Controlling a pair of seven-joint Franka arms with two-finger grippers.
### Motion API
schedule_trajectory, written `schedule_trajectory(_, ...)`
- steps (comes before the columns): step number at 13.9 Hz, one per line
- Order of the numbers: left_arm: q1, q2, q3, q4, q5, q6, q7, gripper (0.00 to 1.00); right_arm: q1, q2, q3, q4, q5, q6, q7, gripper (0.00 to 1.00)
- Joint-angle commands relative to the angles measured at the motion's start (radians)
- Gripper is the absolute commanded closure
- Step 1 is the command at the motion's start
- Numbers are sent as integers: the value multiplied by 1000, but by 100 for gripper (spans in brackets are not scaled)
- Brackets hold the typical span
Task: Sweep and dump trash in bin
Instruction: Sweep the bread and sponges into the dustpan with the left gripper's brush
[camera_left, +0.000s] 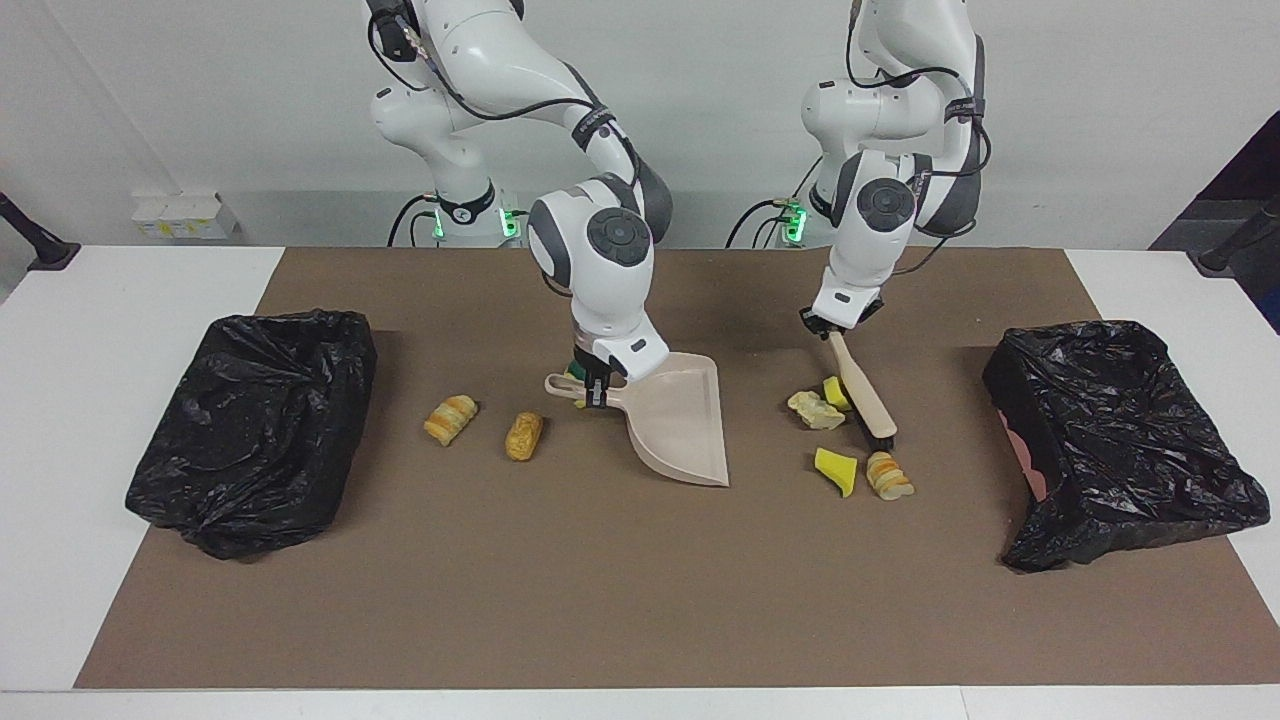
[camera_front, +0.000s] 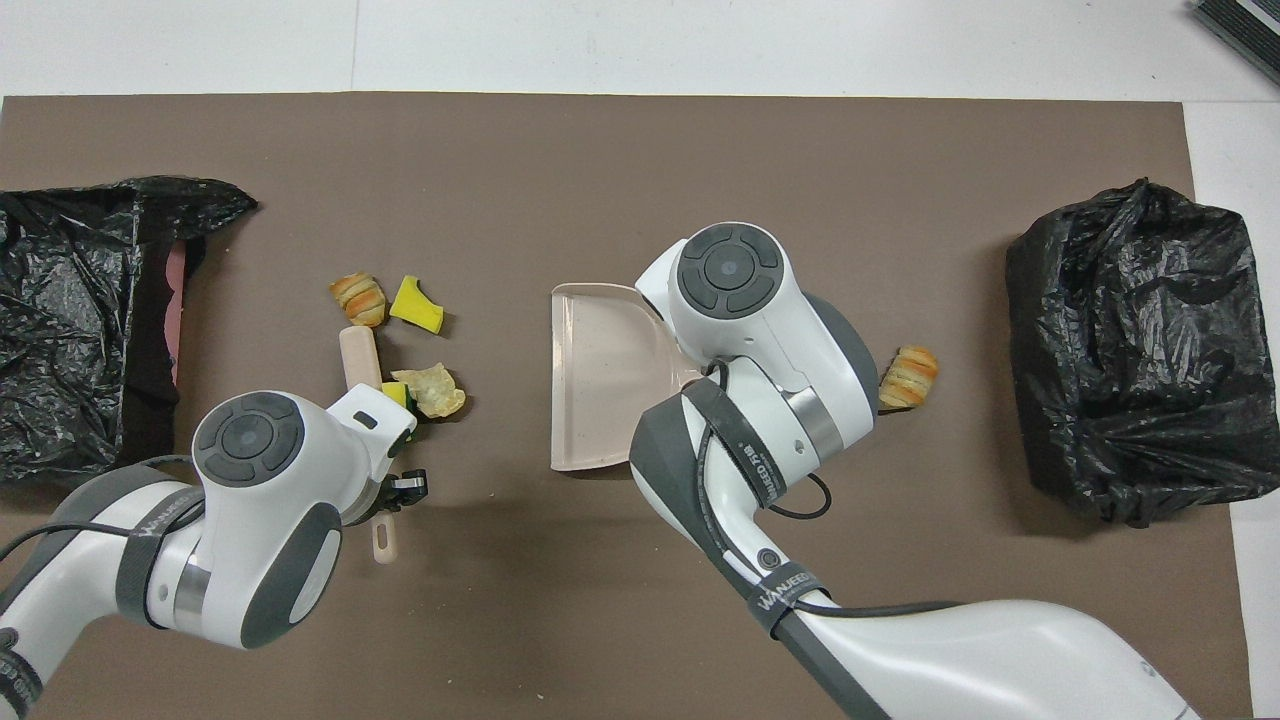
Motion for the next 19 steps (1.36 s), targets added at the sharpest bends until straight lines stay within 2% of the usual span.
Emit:
schedule_trajectory(1,-34,66,10,106,-24,-52,51,100,1,-19,5,-36,-13,51,-22,100)
schedule_trajectory(3,-40,110,10,198,-24,-153,51,100,0,-17,5,-36,-13,56,-22,100)
schedule_trajectory(5,-48,110,10,218,-24,-169,51,100,1,-17,5,-36,-11,58,-21,100)
schedule_trajectory(9,-106,107,9,160,-32,-106,100,100,1,-17,5,-36,-12,58,-9,100)
schedule_trajectory(12,-137,112,3,152,-42,-61,88,100,1,-17,5,-34,-11,59,5,100)
schedule_trajectory(16,-224,112,-34,158,-156,24,77,100,1,-16,5,-33,-10,71,7,100)
schedule_trajectory(19,-242,118,-89,178,-234,75,74,100,1,-14,5,-34,-8,76,7,100)
